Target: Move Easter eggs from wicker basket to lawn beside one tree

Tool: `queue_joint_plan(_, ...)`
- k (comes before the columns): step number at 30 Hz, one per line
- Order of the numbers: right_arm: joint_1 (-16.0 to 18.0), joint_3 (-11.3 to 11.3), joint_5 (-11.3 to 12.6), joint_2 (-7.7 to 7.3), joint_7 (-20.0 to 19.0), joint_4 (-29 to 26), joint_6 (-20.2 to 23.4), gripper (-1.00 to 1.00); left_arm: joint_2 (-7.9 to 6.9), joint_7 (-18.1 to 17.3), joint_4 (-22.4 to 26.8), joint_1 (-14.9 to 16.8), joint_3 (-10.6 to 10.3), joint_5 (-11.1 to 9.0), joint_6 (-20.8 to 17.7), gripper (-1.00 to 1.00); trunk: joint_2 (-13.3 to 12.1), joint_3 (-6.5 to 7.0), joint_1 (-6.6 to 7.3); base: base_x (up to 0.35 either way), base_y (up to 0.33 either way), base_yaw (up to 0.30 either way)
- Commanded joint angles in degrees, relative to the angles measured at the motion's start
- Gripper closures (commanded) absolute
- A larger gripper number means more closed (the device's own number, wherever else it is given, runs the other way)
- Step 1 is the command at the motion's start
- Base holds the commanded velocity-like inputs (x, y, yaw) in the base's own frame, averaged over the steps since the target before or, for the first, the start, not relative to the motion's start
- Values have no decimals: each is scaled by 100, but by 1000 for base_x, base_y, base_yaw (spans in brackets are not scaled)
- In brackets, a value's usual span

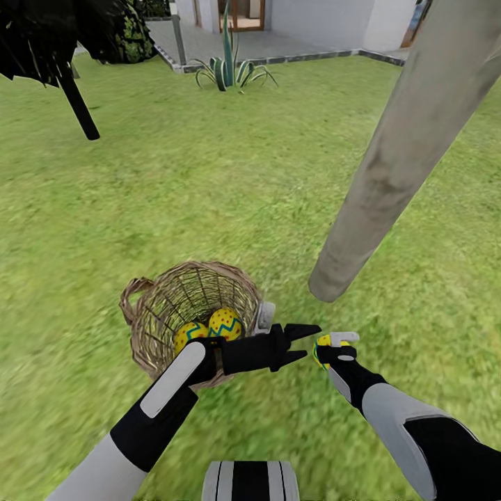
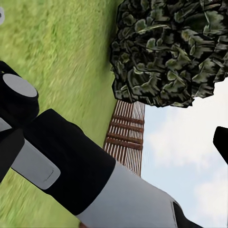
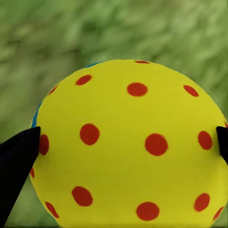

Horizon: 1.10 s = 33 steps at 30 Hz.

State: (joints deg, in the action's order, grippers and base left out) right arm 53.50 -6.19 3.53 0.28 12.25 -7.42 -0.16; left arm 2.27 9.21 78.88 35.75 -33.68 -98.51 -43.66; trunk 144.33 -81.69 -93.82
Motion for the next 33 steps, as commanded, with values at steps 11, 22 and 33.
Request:
queue_joint_plan(11, 3, -33, 41, 22, 24, -5, -85, 100, -6, 55, 4, 2, 2, -64, -11, -100, 16, -248, -27, 0, 0, 0)
queue_joint_plan(22, 3, -33, 34, 28, 2, -33, -92, 100, -8, 55, 4, 2, 2, -64, -10, -100, 16, -248, -27, 0, 0, 0)
queue_joint_plan(33, 3, -49, 34, 34, -21, -40, -72, -100, -2, 55, -2, -3, 2, -64, -10, -100, 16, -248, -27, 0, 0, 0)
